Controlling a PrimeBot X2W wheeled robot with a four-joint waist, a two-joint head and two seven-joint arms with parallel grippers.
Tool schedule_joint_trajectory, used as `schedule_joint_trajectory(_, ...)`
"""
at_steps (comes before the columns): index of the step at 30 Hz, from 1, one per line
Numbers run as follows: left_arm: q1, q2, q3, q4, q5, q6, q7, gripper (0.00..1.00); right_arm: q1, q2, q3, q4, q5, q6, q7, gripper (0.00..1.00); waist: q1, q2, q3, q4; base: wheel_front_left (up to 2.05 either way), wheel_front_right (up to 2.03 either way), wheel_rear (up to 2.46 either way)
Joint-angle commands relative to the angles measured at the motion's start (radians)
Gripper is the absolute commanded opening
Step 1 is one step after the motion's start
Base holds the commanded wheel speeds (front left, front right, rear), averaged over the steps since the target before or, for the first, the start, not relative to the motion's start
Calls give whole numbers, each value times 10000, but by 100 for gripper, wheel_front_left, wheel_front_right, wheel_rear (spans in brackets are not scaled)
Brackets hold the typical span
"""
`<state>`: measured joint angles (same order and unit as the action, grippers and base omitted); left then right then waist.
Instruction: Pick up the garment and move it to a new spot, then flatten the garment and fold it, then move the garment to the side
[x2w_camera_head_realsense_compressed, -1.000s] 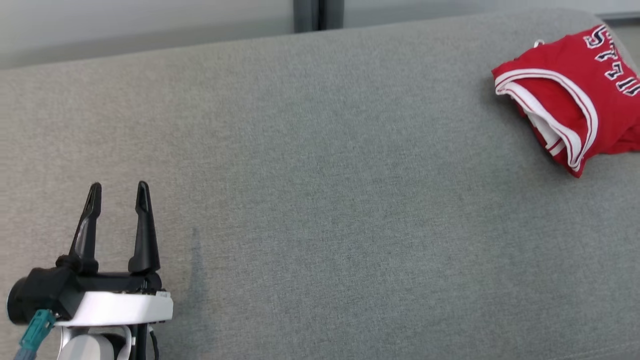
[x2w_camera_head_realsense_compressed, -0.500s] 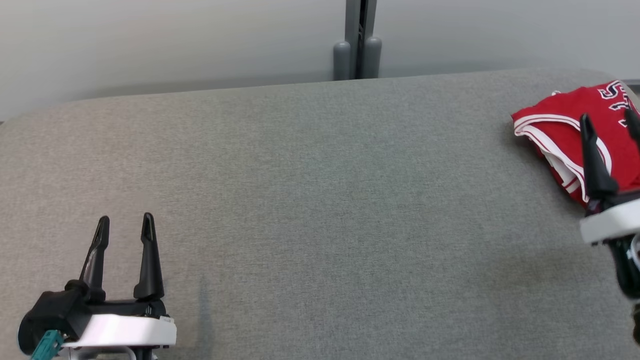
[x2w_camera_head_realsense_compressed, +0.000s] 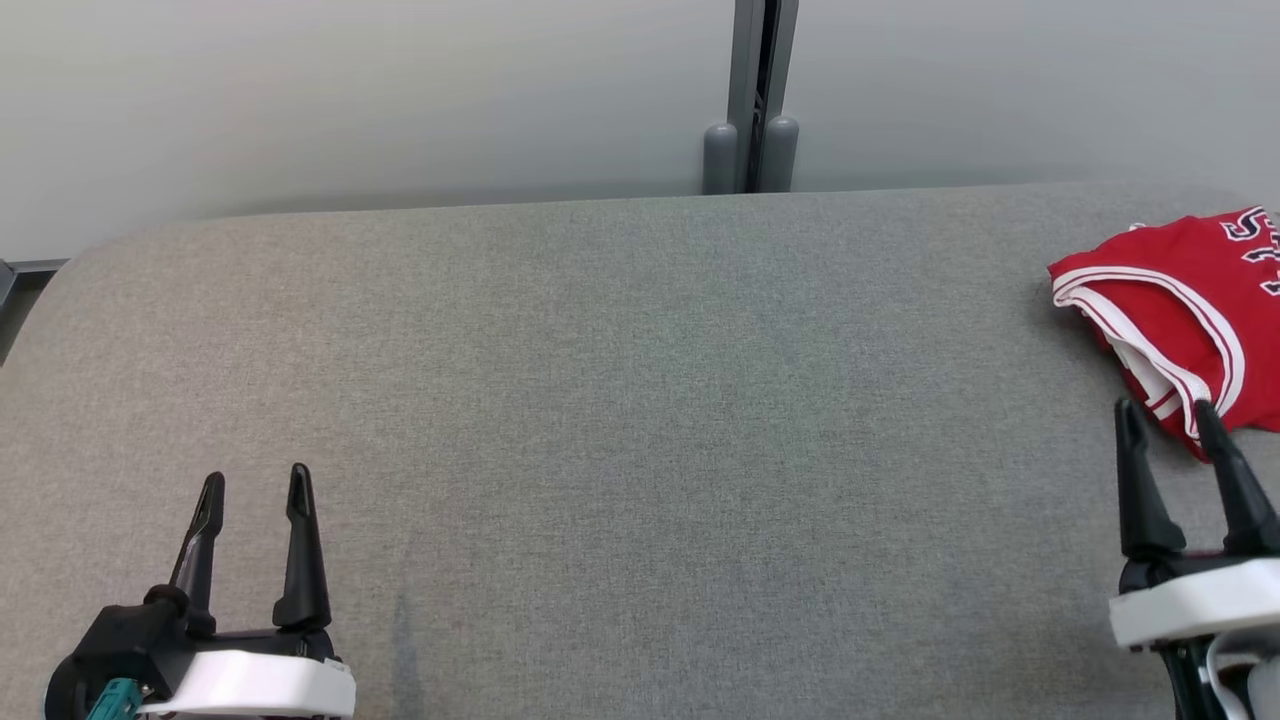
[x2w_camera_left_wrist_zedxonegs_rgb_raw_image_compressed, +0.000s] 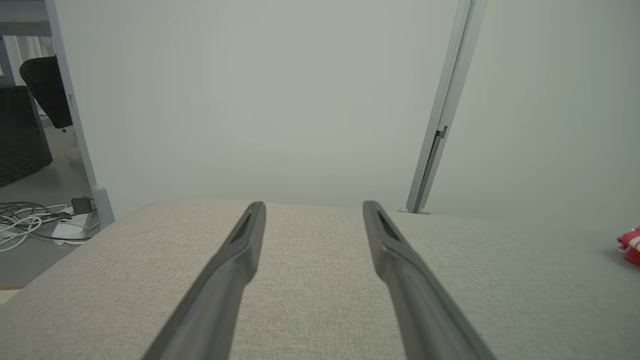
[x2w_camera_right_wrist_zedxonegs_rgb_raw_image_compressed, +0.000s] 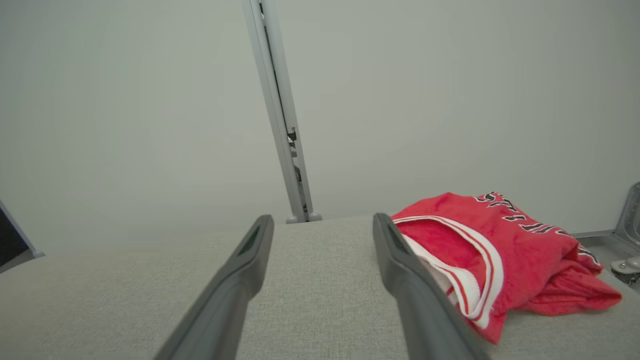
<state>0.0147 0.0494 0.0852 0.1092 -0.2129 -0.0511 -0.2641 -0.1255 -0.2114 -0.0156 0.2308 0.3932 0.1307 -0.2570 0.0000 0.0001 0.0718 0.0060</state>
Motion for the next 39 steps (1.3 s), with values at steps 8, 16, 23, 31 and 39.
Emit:
schedule_joint_trajectory(8, 195, 37, 70, 290, -51, 58, 6, 100, 855, 476, -98, -373, -221, 0, 48, 100, 0, -1, -235, 55, 0, 0, 0)
schedule_joint_trajectory(16, 280, 36, -103, 724, -190, 127, 6, 100, 1214, 815, 159, -367, -296, 2, 65, 100, 0, -1, -464, 156, 0, 0, 0)
schedule_joint_trajectory(23, 249, 34, -215, 976, -70, 47, 6, 100, 1301, 978, 366, -207, -404, 0, 24, 100, 0, -1, -576, 268, 0, 0, 0)
schedule_joint_trajectory(31, 131, 34, -222, 1118, 40, 27, 6, 100, 1211, 1057, 489, -8, -384, 0, -16, 100, 0, -1, -675, 286, 0, 0, 0)
schedule_joint_trajectory(39, 263, -73, -240, 1392, -31, 69, 29, 0, 1315, 1167, 570, 261, -293, 0, 25, 0, 0, -1, -705, 250, 0, 0, 0)
